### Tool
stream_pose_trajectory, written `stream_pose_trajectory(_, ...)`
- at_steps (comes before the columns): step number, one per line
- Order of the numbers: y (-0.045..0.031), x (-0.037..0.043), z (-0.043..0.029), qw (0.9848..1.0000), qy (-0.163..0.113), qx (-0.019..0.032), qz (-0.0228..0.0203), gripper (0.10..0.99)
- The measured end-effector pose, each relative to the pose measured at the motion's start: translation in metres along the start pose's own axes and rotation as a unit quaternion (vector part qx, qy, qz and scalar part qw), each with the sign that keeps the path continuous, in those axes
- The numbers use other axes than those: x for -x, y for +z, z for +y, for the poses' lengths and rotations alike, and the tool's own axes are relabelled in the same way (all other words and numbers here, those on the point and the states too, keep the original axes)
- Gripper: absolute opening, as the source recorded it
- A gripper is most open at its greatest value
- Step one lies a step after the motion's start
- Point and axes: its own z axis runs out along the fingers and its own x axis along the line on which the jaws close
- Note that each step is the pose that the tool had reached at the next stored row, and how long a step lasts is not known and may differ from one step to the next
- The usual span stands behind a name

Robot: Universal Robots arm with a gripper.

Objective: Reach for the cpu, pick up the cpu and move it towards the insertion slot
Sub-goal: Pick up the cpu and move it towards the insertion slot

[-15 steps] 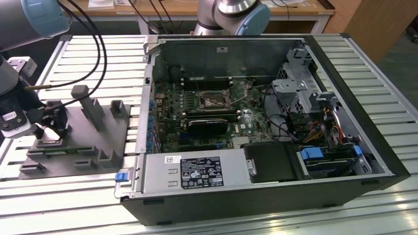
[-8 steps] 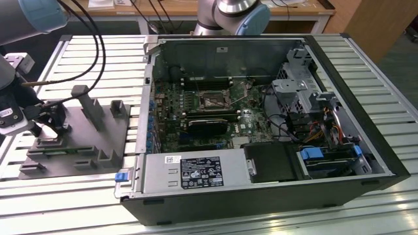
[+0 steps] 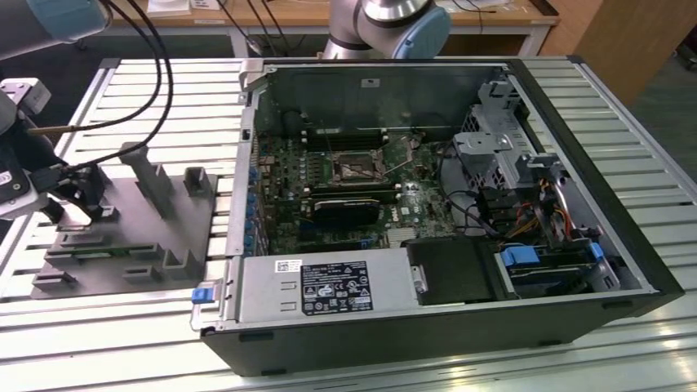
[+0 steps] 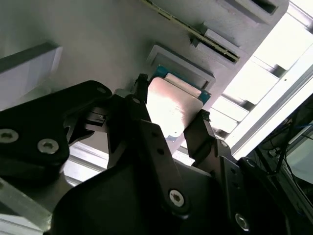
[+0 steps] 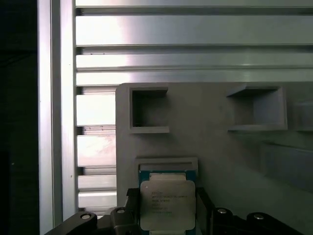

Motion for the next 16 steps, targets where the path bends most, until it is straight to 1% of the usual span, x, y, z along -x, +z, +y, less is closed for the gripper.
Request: stream_pose_trajectory(16, -0.0355, 0.0013, 0.0013, 1.0000, 0.000, 0.0000, -0.0001, 0.541)
